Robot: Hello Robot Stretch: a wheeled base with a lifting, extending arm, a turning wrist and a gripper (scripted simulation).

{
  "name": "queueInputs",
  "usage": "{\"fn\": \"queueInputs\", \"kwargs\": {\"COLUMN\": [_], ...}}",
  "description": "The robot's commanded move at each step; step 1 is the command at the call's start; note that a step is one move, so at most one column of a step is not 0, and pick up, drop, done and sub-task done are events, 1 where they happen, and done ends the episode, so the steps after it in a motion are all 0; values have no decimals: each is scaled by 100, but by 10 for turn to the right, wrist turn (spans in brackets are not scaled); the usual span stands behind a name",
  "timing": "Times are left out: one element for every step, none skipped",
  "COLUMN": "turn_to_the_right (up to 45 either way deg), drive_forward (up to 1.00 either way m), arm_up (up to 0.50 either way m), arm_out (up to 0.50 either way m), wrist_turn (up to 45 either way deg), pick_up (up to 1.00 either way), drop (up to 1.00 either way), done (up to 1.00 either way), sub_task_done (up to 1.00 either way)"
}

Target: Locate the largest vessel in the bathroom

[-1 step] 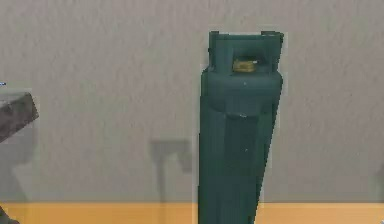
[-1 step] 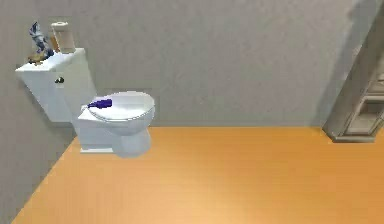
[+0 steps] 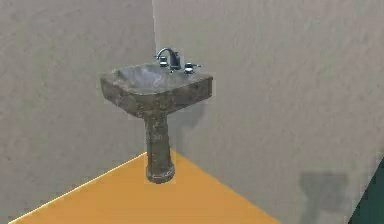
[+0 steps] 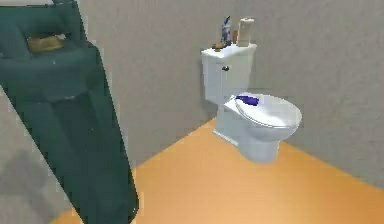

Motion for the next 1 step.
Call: {"fn": "queueInputs", "kwargs": {"turn_to_the_right": [-450], "drive_forward": [0], "arm_up": [0], "arm_out": [0], "wrist_turn": [0], "pick_up": [0], "drop": [0], "done": [0], "sub_task_done": [0]}}
